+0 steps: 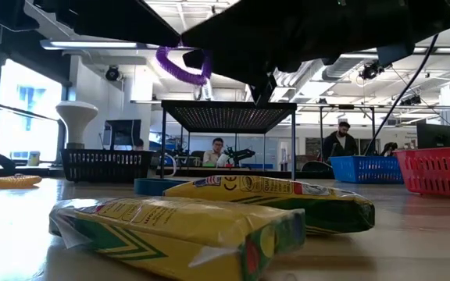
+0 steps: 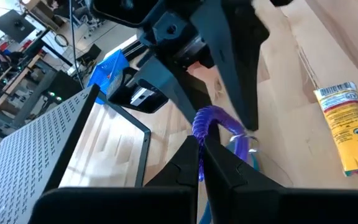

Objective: Pick & Place Office Desk Supplies
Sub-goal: Put the violet spring keychain into the blue bin

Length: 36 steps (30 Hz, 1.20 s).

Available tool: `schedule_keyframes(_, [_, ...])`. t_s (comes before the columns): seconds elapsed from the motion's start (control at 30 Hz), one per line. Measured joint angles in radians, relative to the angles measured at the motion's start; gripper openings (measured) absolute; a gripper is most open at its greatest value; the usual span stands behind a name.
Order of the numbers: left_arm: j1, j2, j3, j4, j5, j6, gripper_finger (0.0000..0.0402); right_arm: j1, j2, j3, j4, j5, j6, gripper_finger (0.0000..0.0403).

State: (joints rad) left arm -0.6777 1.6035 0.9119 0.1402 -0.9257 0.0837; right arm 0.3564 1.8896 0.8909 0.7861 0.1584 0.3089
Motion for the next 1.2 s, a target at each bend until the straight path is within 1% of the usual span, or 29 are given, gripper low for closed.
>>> schedule_keyframes(0.1, [0.003, 0.0, 0.0, 0.003, 0.0, 0.037, 0.0001, 0.002, 0.0, 0.0, -0.033, 0.003, -0.003, 0.0038])
schedule_keyframes(0.13, [0.004, 0.0, 0.0, 0.004, 0.0, 0.05, 0.0002, 0.004, 0.0, 0.0, -0.04, 0.011, -0.008, 0.0022])
schedule_keyframes(0.17, [0.004, 0.0, 0.0, 0.007, 0.0, 0.06, 0.0005, 0.01, 0.0, 0.0, -0.046, 0.021, -0.015, 0.0016])
schedule_keyframes(0.3, [0.008, 0.0, 0.0, 0.022, 0.012, 0.067, 0.0029, 0.025, 0.0, 0.0, -0.065, 0.034, -0.019, 0.0009])
schedule_keyframes(0.4, [0.008, -0.001, 0.0, 0.023, 0.038, 0.067, 0.0059, 0.037, -0.002, 0.0, -0.076, 0.05, -0.023, 0.0007])
schedule_keyframes(0.5, [0.008, -0.001, 0.0, 0.031, 0.044, 0.07, 0.0093, 0.048, -0.006, 0.0, -0.135, 0.059, -0.021, 0.0006])
schedule_keyframes(0.6, [0.011, -0.001, 0.001, 0.057, 0.042, 0.119, 0.0126, 0.064, -0.029, 0.001, -0.272, 0.109, 0.003, 0.0005])
schedule_keyframes(0.67, [0.015, -0.002, 0.002, 0.061, 0.036, 0.161, 0.0141, 0.075, -0.057, 0.006, -0.408, 0.177, 0.052, 0.0005])
schedule_keyframes(0.77, [0.016, -0.002, 0.002, 0.064, 0.031, 0.177, 0.0153, 0.098, -0.113, 0.039, -0.67, 0.305, 0.124, 0.0005])
schedule_keyframes(0.87, [0.01, -0.002, 0.002, 0.06, 0.032, 0.144, 0.0156, 0.128, -0.192, 0.087, -0.924, 0.475, 0.201, 0.0004])
schedule_keyframes(0.93, [-0.002, -0.002, 0.001, 0.056, 0.009, 0.078, 0.0156, 0.143, -0.243, 0.116, -1.091, 0.579, 0.284, 0.0004])
schedule_keyframes(0.97, [-0.009, -0.002, 0.002, 0.049, 0.0, 0.041, 0.0156, 0.149, -0.268, 0.13, -1.2, 0.638, 0.346, 0.0004])
schedule_keyframes(1.03, [-0.015, -0.009, 0.002, 0.015, 0.026, 0.015, 0.0155, 0.148, -0.321, 0.148, -1.385, 0.734, 0.501, 0.0004])
schedule_keyframes(1.1, [-0.008, -0.017, 0.002, -0.016, 0.075, 0.005, 0.0155, 0.136, -0.371, 0.149, -1.575, 0.782, 0.675, 0.0004])
schedule_keyframes(1.2, [0.015, -0.043, 0.001, -0.09, 0.14, -0.025, 0.0155, 0.105, -0.413, 0.137, -1.827, 0.798, 0.929, 0.0004])
